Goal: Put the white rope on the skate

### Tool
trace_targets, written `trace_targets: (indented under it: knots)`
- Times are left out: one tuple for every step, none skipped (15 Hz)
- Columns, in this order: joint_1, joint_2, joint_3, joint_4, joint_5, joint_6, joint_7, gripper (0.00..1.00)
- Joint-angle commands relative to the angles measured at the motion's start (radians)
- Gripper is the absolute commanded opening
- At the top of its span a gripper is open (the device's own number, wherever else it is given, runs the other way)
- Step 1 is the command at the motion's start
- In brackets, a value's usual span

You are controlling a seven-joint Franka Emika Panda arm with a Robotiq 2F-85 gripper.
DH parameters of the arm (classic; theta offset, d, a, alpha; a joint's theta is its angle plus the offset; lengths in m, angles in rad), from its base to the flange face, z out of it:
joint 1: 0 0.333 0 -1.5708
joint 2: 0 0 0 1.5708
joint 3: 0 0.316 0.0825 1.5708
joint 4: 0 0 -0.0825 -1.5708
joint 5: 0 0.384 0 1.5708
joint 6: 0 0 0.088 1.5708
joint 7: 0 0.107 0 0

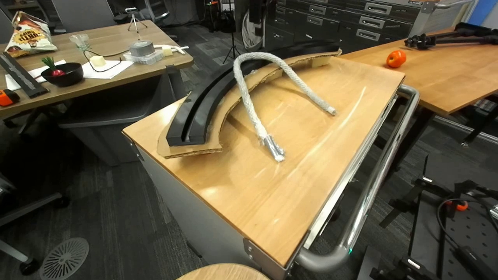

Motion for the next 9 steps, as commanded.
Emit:
trace_targets:
  knots:
    - [-0.046,-0.148,0.000,-0.246,0.057,0.166,-0.029,1.00]
    - [-0.061,-0.168,0.000,-0.299,0.076,0.240,-0.042,1.00]
    - [-0.080,-0.185,0.004,-0.350,0.105,0.308,-0.070,1.00]
    - [-0.099,-0.204,0.008,-0.406,0.144,0.371,-0.094,1.00]
    - [-0.119,-0.222,0.013,-0.462,0.185,0.430,-0.132,1.00]
    - [-0.136,-0.239,0.018,-0.516,0.223,0.488,-0.173,1.00]
    - [-0.151,-0.257,0.020,-0.572,0.258,0.539,-0.215,1.00]
    - [-0.166,-0.276,0.019,-0.628,0.273,0.578,-0.267,1.00]
    - [-0.172,-0.291,0.002,-0.683,0.260,0.631,-0.285,1.00]
